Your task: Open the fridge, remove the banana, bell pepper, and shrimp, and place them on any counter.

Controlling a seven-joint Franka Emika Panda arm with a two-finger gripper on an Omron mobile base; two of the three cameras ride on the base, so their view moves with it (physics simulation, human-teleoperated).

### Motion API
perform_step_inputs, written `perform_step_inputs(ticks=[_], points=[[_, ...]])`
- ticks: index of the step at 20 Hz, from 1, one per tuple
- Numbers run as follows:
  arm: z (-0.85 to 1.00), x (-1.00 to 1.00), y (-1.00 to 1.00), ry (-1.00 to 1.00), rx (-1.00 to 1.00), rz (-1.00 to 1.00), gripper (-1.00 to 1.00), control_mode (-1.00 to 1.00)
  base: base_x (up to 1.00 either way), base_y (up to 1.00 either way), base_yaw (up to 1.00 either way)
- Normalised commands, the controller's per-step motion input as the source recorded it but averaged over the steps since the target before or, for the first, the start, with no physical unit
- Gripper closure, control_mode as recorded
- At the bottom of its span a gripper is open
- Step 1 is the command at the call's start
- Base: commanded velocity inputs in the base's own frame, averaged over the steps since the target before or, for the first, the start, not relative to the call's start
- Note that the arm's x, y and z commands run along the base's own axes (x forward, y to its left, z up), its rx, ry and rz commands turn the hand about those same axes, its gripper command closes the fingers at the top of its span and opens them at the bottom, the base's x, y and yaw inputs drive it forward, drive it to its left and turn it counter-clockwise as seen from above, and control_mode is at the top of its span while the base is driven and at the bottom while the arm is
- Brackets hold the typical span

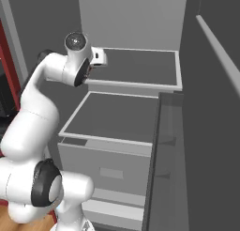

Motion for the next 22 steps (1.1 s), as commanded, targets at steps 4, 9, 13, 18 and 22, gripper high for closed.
perform_step_inputs(ticks=[4,9,13,18,22], points=[[0.69,-1.00,-0.11,-0.30,0.00,-0.05,1.00,-1.00,0.00,0.00,0.00],[0.76,-0.92,-0.09,-0.01,-0.01,-0.08,1.00,-1.00,0.00,0.00,0.00],[0.20,-0.83,0.00,0.00,-0.02,-0.07,1.00,-1.00,0.00,0.00,0.00],[0.00,-0.61,0.00,0.08,0.00,-0.08,1.00,-1.00,0.00,0.00,0.00],[0.00,-0.49,-0.04,0.12,0.00,-0.01,1.00,-1.00,0.00,0.00,0.00]])
